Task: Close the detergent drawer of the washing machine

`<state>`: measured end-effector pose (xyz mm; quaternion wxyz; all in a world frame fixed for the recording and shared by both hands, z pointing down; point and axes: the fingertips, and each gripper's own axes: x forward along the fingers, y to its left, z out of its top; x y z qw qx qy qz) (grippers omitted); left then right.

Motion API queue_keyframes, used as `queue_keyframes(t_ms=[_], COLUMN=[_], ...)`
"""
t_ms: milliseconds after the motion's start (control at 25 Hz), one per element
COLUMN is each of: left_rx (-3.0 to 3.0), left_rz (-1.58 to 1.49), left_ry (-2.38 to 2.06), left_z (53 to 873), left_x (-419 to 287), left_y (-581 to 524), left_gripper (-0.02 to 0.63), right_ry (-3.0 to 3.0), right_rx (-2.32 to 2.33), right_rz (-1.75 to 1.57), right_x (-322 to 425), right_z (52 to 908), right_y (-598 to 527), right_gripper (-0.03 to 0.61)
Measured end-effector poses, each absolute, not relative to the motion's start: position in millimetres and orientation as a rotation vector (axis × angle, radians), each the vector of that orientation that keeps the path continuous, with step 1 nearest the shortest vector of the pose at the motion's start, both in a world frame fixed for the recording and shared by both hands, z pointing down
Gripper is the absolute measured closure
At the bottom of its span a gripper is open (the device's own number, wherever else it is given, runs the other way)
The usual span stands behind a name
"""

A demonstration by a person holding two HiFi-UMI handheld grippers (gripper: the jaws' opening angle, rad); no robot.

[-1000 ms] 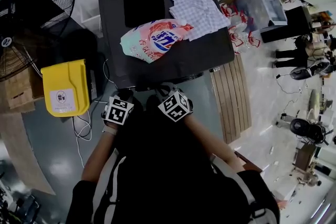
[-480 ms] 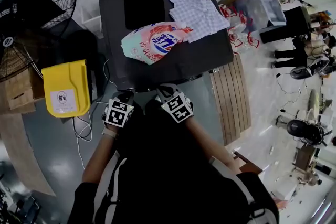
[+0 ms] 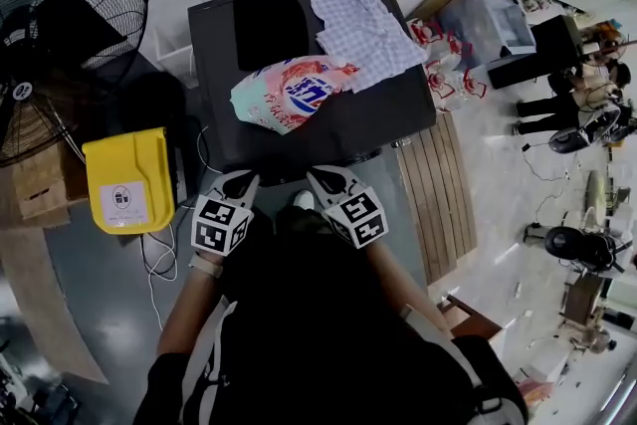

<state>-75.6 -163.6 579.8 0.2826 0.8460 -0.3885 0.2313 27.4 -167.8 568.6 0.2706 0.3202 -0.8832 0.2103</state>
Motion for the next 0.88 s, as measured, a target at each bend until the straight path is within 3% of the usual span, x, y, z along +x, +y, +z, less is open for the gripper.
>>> queue_keyframes(t_ms=[520, 880], left_rx=[2.489, 2.589], left_rz=[0.275, 0.167], left_ry=[-1.143, -1.166], left_z=[441, 391], left_x=[-78, -74], left_y=[-206, -206], left_gripper=[0.603, 0.603], right_ry=[-2.588, -2.690], right_rx=[1.057, 1.122], right_rz=[0.488, 0.415], right_x=[43, 38], right_z=[433, 376], right_y=[-188, -182], right_gripper=[0.563, 0.563])
